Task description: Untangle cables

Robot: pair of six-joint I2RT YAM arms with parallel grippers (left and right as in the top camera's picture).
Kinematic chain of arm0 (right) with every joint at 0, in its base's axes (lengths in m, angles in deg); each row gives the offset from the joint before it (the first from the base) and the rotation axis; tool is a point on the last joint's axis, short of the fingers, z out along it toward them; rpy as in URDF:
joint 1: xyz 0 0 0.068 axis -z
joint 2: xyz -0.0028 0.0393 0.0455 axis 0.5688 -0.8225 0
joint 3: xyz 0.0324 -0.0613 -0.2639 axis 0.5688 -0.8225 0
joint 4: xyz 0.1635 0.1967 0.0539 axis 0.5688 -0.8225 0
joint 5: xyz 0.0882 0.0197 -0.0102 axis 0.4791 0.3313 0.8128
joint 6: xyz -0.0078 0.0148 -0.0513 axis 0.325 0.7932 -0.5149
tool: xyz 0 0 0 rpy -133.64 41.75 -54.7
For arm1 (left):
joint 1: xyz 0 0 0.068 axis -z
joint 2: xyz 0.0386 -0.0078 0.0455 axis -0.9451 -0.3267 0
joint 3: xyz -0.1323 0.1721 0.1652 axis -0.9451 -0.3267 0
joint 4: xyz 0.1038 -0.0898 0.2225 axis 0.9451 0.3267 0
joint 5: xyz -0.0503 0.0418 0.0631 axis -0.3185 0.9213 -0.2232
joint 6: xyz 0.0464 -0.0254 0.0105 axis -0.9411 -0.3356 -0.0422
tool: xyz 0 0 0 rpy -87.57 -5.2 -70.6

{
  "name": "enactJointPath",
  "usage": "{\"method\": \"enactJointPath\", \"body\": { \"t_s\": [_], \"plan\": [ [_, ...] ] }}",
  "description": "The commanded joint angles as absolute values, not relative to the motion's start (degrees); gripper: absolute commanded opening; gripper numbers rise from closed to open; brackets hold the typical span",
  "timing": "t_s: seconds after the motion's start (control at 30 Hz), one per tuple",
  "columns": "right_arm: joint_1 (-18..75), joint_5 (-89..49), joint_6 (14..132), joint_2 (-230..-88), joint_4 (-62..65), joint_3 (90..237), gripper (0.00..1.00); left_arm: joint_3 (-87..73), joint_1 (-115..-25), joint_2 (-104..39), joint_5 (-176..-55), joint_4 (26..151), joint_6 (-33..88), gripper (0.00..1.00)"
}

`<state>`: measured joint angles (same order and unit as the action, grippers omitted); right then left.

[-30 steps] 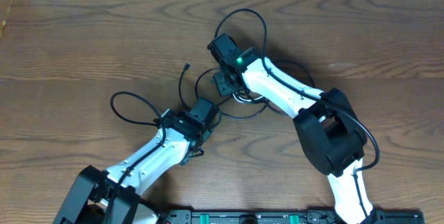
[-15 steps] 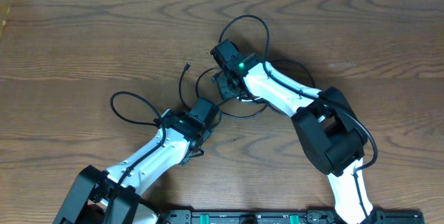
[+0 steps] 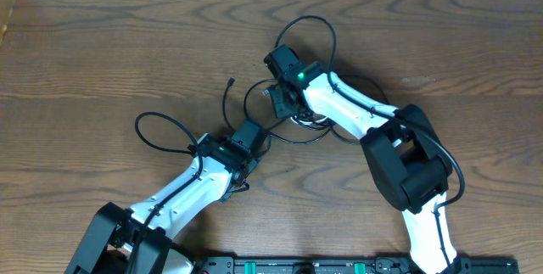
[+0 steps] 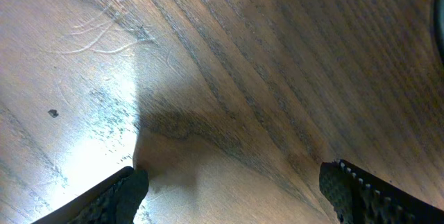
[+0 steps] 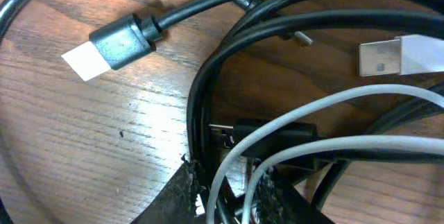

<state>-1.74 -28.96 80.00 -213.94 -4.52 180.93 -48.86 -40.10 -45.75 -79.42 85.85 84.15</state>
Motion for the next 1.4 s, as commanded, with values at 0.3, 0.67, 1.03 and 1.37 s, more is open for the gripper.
{"method": "enactJointPath", "body": {
  "t_s": [0.3, 0.67, 1.03, 1.37],
  "plan": [
    [-0.9, -29.1, 80.3, -211.8, -5.3, 180.7, 0.07, -49.3, -40.4, -46.4, -77.8, 86.2, 83.8, 0.86],
    [-0.9, -27.6, 80.2, -203.3, -9.5, 180.7, 0.01, -49.3, -40.4, -46.4, -77.8, 85.7, 83.8, 0.86],
    [-1.0, -23.6, 80.3, -196.9, -12.6, 180.7, 0.01, -49.3, -40.4, -46.4, -77.8, 85.8, 83.8, 0.86],
    [-0.8, -13.1, 74.0, -194.4, -8.5, 180.9, 0.01, -49.3, -40.4, -46.4, -77.8, 85.8, 83.8, 0.86]
  ]
}}
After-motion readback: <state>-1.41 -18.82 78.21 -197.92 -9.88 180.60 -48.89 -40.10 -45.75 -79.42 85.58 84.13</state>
